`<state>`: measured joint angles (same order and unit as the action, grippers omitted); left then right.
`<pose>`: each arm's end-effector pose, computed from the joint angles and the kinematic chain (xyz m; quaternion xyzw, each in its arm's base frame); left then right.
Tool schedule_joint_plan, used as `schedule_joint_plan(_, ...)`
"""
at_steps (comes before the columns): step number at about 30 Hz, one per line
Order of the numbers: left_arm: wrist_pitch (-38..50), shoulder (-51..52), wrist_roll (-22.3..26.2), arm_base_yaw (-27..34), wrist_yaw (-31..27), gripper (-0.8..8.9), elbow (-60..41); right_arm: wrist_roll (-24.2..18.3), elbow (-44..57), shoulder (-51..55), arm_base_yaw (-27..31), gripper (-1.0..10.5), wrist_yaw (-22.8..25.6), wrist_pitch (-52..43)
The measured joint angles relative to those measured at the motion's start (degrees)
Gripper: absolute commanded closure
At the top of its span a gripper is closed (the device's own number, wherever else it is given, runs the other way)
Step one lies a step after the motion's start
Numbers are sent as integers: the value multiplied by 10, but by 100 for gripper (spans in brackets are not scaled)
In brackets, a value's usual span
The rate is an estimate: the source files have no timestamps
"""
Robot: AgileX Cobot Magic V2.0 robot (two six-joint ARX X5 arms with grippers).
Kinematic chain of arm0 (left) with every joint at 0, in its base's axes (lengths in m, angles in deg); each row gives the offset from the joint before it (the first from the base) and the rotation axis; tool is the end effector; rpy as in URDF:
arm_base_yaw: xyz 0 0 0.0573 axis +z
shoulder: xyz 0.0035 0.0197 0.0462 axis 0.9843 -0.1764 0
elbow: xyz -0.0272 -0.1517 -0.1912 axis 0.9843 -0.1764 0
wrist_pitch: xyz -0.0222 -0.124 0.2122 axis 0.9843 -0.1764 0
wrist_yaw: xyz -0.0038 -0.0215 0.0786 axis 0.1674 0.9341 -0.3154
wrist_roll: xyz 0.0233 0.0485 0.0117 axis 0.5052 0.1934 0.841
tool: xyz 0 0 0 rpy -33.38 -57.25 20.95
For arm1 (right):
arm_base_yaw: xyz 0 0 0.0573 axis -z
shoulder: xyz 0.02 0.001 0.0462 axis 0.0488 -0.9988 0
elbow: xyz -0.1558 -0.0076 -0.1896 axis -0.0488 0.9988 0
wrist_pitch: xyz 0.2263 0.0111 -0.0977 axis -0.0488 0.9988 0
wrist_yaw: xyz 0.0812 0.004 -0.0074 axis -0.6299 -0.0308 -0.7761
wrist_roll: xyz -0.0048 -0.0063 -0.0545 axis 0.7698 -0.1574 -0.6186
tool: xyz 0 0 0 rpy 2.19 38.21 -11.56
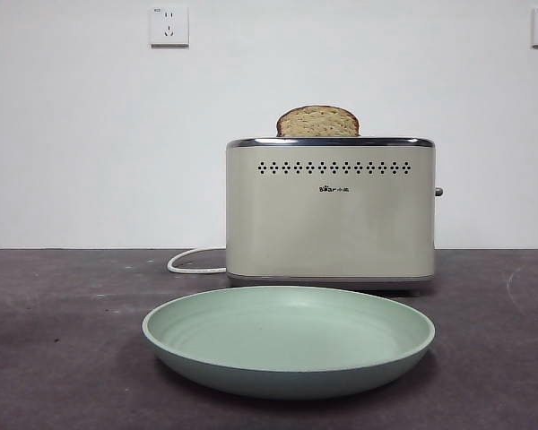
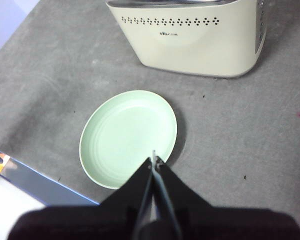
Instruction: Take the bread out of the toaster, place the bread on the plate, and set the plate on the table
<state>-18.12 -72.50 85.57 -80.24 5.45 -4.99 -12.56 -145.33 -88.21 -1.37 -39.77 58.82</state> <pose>0.0566 -0.0173 0.3238 -0.0760 0.2047 -0.2776 0.9355 0.1013 0.0223 0.3287 0.0628 0.3375 0.2679 0.9002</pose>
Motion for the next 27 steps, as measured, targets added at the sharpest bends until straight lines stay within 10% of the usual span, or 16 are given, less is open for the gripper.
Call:
schedule_joint_plan(5, 0, -7, 2, 0, 2, 692, 4, -4, 0, 0, 0, 744, 0, 0)
schedule_joint_plan(9, 1, -7, 2, 0, 2, 239, 4, -4, 0, 0, 0, 334, 0, 0)
schedule_joint_plan(27, 203, -113, 2, -9, 100, 248, 5, -1, 0, -2, 0, 348, 0, 0)
